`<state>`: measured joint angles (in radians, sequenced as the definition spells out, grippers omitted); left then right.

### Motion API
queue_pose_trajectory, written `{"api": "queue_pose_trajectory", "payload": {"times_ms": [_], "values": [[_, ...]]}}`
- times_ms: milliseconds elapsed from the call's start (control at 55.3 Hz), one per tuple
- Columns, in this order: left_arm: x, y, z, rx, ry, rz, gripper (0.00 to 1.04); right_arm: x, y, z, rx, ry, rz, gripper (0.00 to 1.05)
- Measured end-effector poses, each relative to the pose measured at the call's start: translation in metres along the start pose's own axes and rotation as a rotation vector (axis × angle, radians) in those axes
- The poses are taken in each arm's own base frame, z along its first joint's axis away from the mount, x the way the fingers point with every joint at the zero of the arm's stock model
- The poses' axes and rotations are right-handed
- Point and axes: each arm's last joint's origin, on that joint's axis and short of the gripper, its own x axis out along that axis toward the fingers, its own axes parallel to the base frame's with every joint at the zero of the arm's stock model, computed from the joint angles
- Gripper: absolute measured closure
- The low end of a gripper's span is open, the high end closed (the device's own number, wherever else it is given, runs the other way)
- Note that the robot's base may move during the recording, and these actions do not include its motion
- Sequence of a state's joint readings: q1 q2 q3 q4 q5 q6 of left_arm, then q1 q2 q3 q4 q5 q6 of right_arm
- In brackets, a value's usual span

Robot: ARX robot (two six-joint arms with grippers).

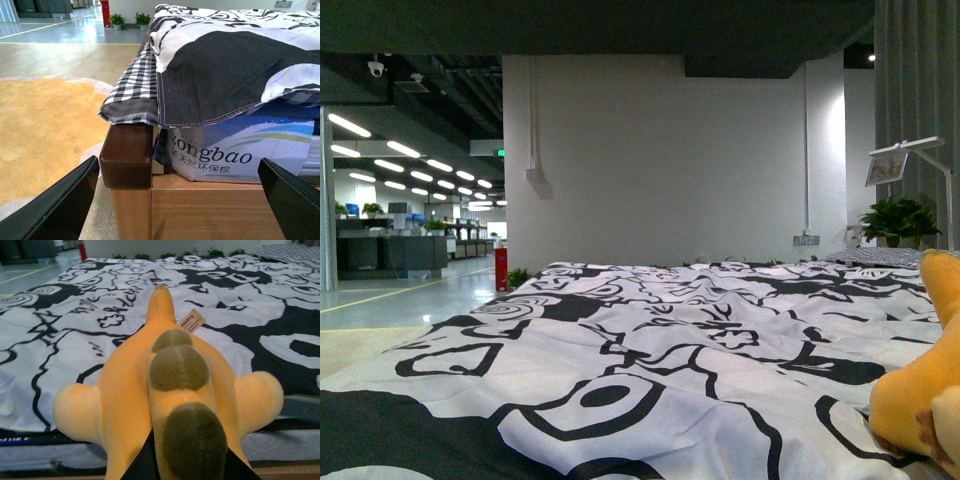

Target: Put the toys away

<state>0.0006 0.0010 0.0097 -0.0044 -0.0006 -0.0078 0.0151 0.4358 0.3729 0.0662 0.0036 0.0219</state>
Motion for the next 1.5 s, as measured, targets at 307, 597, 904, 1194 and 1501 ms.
{"api": "queue_pose_trajectory", "payload": {"times_ms": [307, 597, 904, 1194, 1501], "values": [[0.000, 0.000, 0.000, 0.000, 0.000, 0.000, 0.06, -0.009, -0.002, -0.035, -0.016, -0.012, -0.011, 0.98], [0.000, 0.000, 0.000, 0.000, 0.000, 0.000, 0.06, -0.014, -0.003, -0.055, -0.016, -0.015, -0.012, 0.98], [0.000, 0.000, 0.000, 0.000, 0.000, 0.000, 0.06, -0.024, -0.003, -0.072, -0.016, 0.002, -0.013, 0.98], [0.000, 0.000, 0.000, 0.000, 0.000, 0.000, 0.06, -0.029, -0.003, -0.078, -0.016, -0.018, -0.012, 0.98], [0.000, 0.000, 0.000, 0.000, 0.000, 0.000, 0.06, -0.029, -0.003, -0.091, -0.016, -0.015, -0.013, 0.98]]}}
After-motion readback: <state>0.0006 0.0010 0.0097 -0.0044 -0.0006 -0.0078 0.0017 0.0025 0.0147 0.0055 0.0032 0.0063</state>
